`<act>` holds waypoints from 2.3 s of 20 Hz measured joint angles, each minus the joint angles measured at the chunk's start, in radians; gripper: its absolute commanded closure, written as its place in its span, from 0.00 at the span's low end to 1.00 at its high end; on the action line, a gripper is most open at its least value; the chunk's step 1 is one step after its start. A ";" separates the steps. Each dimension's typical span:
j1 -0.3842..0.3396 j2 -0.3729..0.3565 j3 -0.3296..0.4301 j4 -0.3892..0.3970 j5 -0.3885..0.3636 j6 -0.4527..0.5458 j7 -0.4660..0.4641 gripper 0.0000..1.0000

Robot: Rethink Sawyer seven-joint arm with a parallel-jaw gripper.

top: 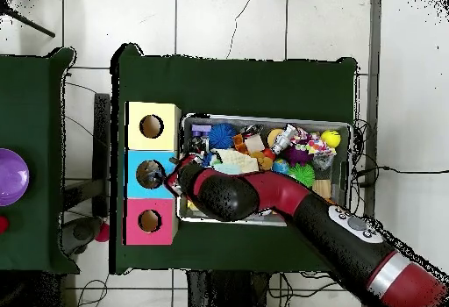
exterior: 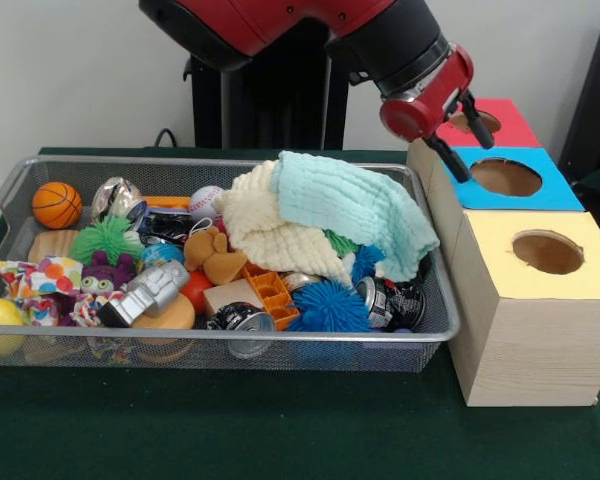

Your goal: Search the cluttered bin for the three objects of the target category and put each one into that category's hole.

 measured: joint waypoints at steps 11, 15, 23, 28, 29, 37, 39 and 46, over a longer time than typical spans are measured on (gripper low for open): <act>0.229 -0.148 -0.262 -0.082 0.014 0.018 0.001 0.00; 0.346 -0.211 -0.368 -0.107 0.019 0.023 0.008 0.00; 0.551 -0.263 -0.573 -0.172 0.058 0.055 0.062 0.00; 0.623 -0.264 -0.644 -0.216 0.064 0.103 0.091 0.00; 0.625 -0.263 -0.646 -0.220 0.064 0.109 0.091 0.00; 0.602 -0.257 -0.646 -0.222 0.085 0.120 0.091 0.00; 0.580 -0.246 -0.660 -0.227 0.084 0.120 0.091 0.00; 0.497 -0.234 -0.714 -0.247 0.084 0.120 0.091 0.00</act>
